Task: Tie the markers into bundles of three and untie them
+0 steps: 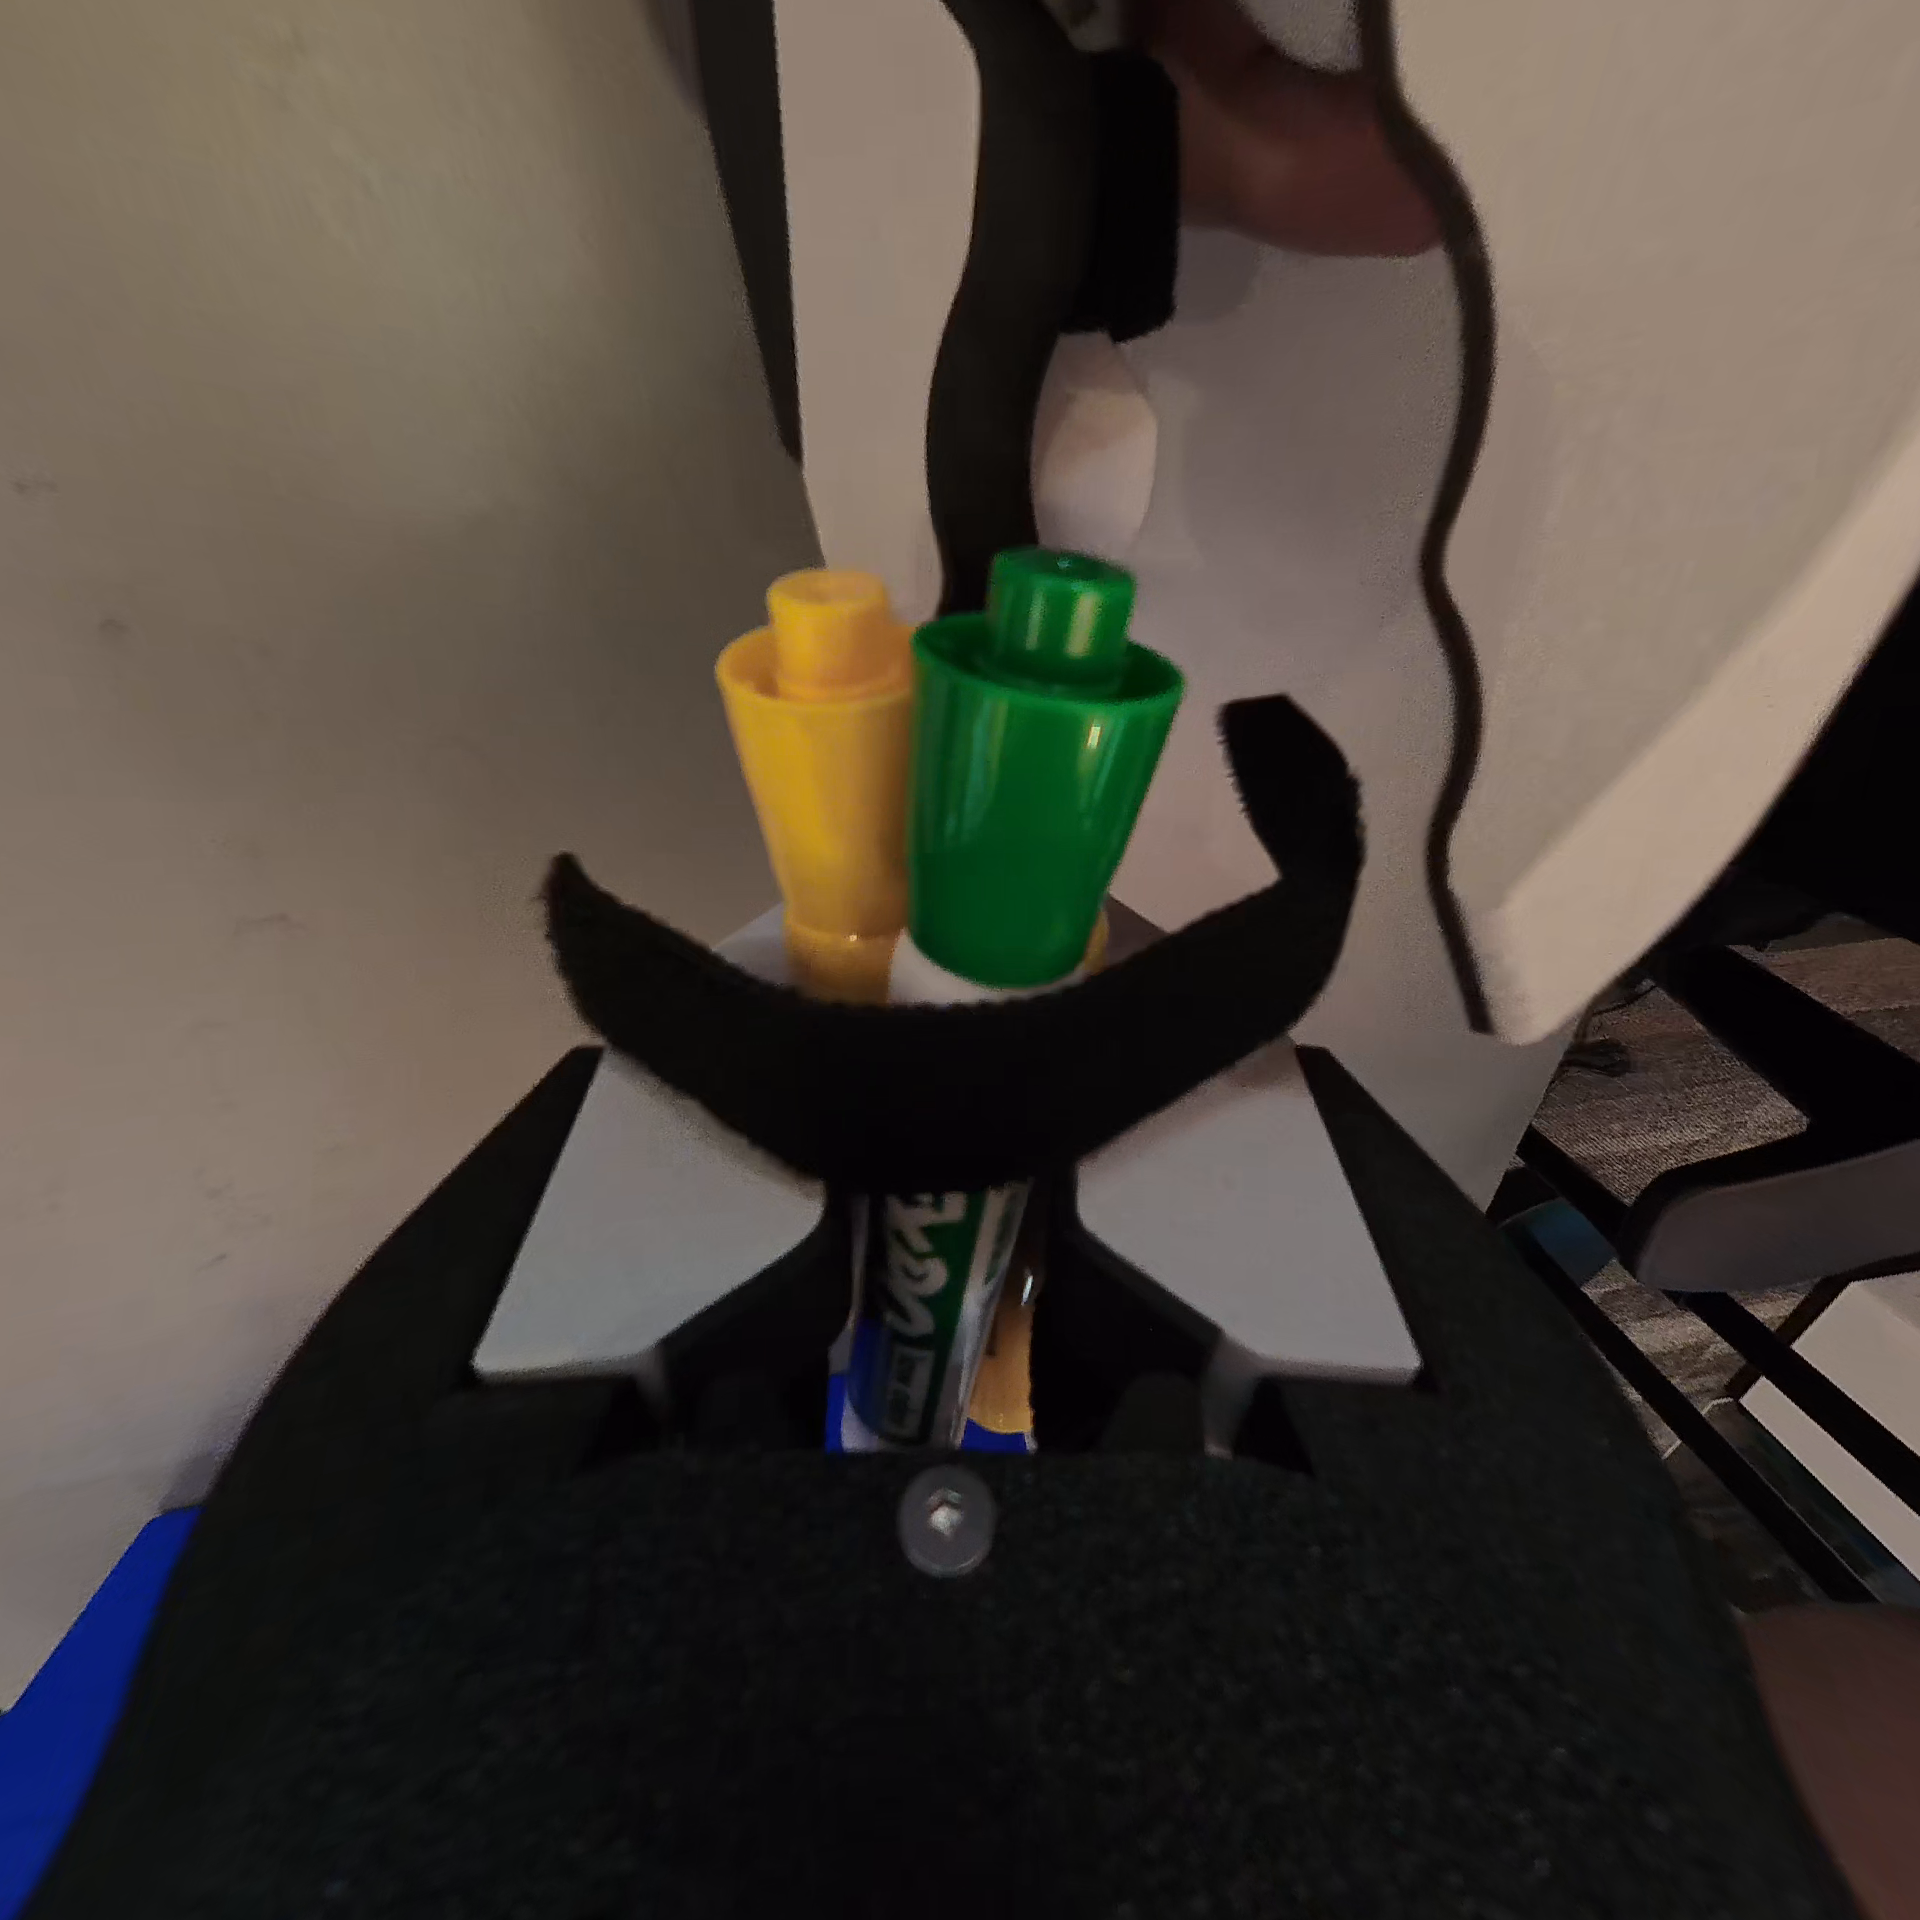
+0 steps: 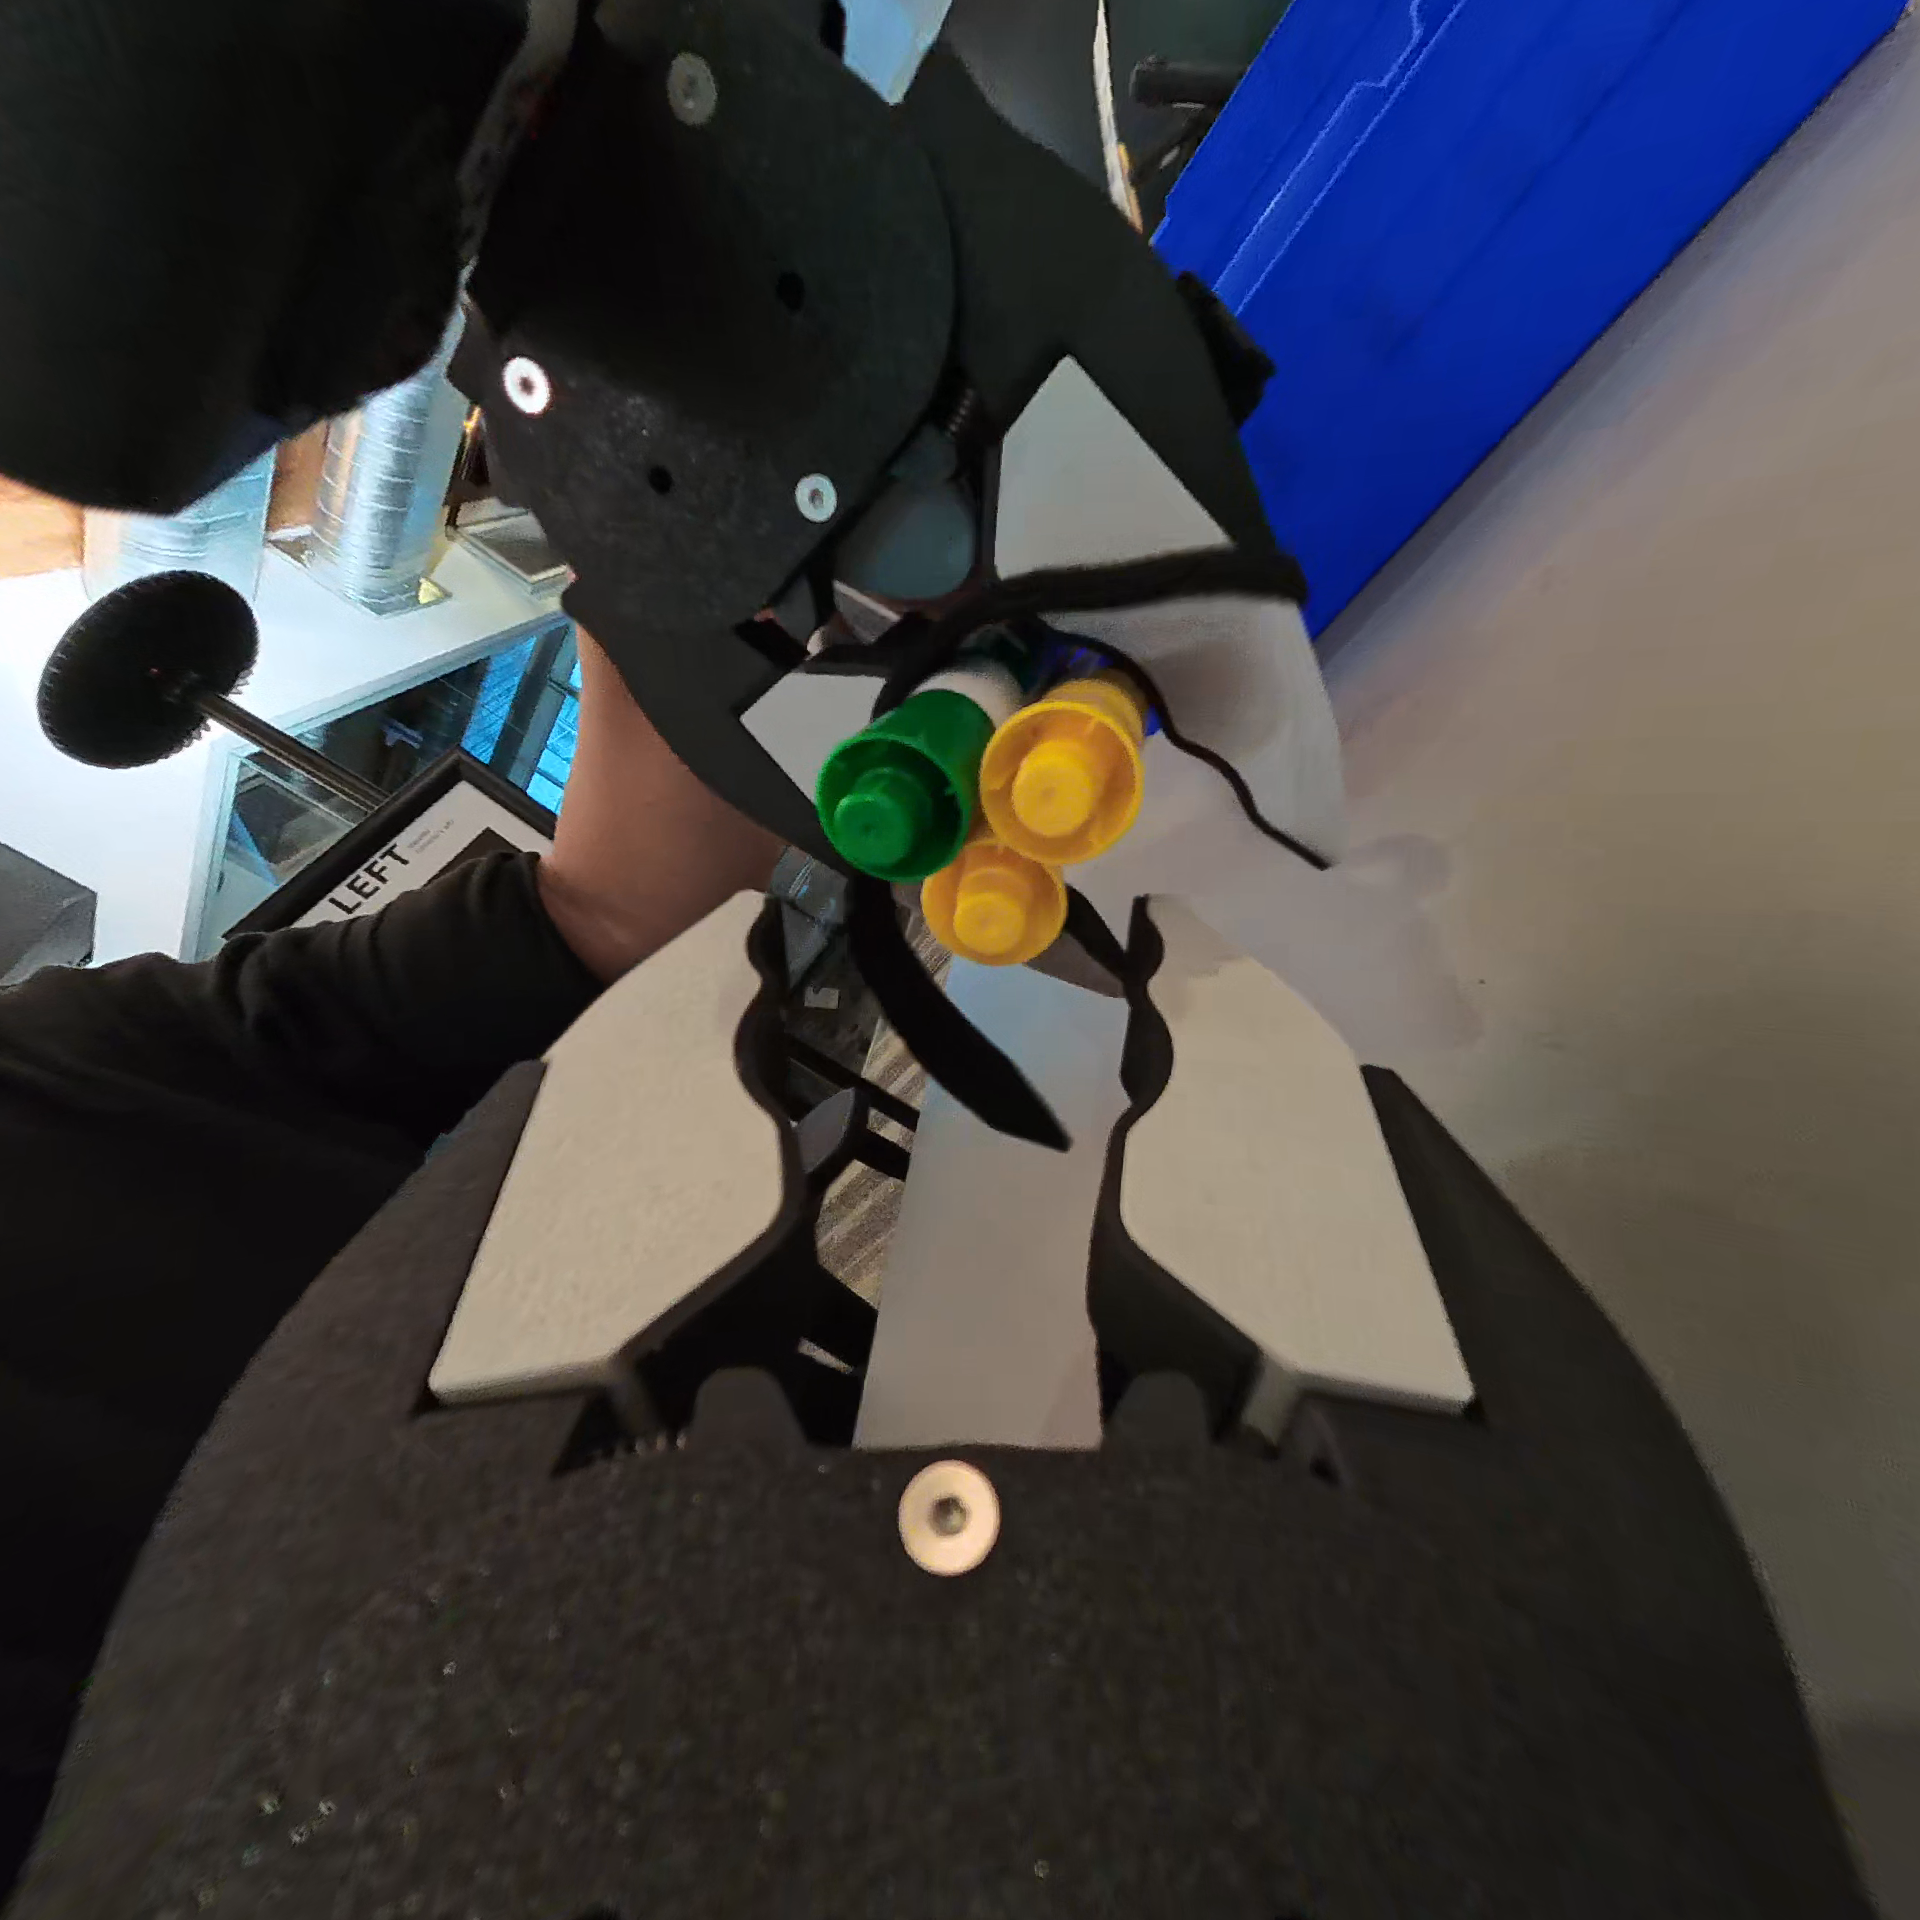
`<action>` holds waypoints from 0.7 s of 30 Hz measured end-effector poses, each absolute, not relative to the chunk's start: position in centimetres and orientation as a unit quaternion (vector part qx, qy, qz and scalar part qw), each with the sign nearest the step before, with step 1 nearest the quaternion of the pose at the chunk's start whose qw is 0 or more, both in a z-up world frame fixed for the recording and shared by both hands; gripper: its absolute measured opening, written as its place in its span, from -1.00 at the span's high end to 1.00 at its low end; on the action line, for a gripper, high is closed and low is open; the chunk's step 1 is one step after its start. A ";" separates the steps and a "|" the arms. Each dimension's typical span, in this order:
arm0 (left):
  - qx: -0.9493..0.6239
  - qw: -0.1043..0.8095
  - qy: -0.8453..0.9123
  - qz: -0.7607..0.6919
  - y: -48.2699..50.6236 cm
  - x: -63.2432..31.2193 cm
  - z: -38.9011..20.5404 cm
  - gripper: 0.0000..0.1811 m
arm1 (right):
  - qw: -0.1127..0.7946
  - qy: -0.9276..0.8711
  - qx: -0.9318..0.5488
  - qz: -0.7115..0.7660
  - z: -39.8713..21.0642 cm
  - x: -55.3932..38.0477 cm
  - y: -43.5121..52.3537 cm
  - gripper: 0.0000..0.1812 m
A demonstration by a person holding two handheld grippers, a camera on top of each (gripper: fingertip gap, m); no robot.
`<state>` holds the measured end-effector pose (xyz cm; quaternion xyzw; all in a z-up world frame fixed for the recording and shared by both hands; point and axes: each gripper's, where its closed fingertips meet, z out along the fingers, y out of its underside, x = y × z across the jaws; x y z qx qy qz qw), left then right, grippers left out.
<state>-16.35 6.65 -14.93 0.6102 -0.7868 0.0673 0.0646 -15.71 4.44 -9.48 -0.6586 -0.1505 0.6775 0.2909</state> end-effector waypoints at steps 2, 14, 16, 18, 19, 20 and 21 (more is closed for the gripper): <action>0.610 0.067 -0.786 0.071 6.5 -16.3 -15.0 0.55 | 0.290 -0.136 -0.665 0.674 -9.6 -15.9 4.7 0.30; 0.611 0.063 -0.786 0.069 6.8 -16.5 -14.8 0.55 | 0.320 -0.119 -0.692 0.636 -10.4 -13.5 5.5 0.30; 0.612 0.062 -0.786 0.070 6.8 -16.5 -14.9 0.56 | 0.332 -0.128 -0.713 0.605 -10.7 -12.2 5.5 0.31; 0.612 0.061 -0.786 0.066 6.8 -16.6 -15.1 0.56 | 0.345 -0.172 -0.734 0.558 -11.1 -11.3 4.9 0.34; 0.612 0.061 -0.786 0.061 6.9 -16.8 -15.2 0.56 | 0.347 -0.211 -0.740 0.536 -11.3 -11.3 4.2 0.36; 0.612 0.061 -0.786 0.055 6.9 -17.0 -15.3 0.56 | 0.340 -0.263 -0.743 0.514 -11.6 -11.5 2.9 0.35; 0.612 0.060 -0.787 0.053 6.9 -17.1 -15.4 0.56 | 0.332 -0.323 -0.744 0.481 -12.1 -11.8 1.5 0.35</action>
